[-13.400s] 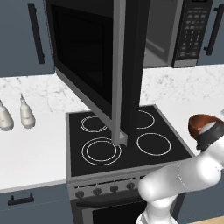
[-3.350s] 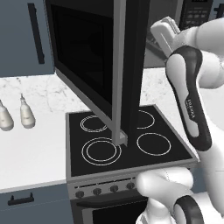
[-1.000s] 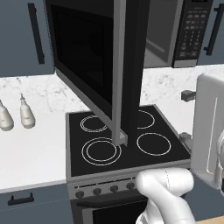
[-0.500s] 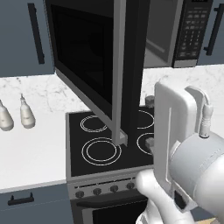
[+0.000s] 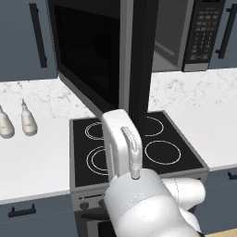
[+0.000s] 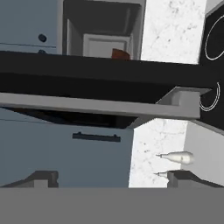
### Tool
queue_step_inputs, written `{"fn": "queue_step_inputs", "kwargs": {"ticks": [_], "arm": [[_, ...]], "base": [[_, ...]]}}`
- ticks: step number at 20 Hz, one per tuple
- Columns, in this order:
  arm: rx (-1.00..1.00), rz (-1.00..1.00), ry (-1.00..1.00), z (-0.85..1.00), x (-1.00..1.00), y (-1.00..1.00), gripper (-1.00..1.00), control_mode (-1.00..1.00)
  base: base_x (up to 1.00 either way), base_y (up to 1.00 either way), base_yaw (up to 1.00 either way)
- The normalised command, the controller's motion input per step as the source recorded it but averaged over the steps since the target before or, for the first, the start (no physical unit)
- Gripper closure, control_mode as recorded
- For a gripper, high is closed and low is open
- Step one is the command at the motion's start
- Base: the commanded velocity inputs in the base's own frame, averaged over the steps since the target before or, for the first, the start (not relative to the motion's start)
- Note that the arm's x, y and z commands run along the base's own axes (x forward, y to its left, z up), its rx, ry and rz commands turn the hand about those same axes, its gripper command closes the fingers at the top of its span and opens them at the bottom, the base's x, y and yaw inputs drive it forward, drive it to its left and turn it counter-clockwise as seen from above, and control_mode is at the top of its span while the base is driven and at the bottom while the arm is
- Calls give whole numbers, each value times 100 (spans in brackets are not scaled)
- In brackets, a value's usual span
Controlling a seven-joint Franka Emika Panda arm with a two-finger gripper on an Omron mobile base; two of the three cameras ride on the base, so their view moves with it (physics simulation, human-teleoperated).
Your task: Open the microwave, place the bowl with waffle inside the microwave, then close the microwave door and turn it on.
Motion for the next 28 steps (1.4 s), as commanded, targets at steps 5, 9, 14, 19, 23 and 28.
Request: {"fn": "queue_step_inputs", "kwargs": {"ticks": [5, 9, 14, 19, 23, 28], "arm": [[4, -2, -15, -51, 59, 58, -100, -100], [2, -1, -20, -34, 65, 59, -100, -100], [1, -7, -12, -20, 71, 56, -100, -100], [7, -8, -9, -23, 75, 32, -100, -100], [10, -9, -11, -10, 44, 15, -100, -100], [11, -11, -10, 0, 33, 0, -100, -100]], "base": [[0, 0, 0], [0, 0, 0], [0, 0, 0], [0, 0, 0], [0, 0, 0], [0, 0, 0]]}}
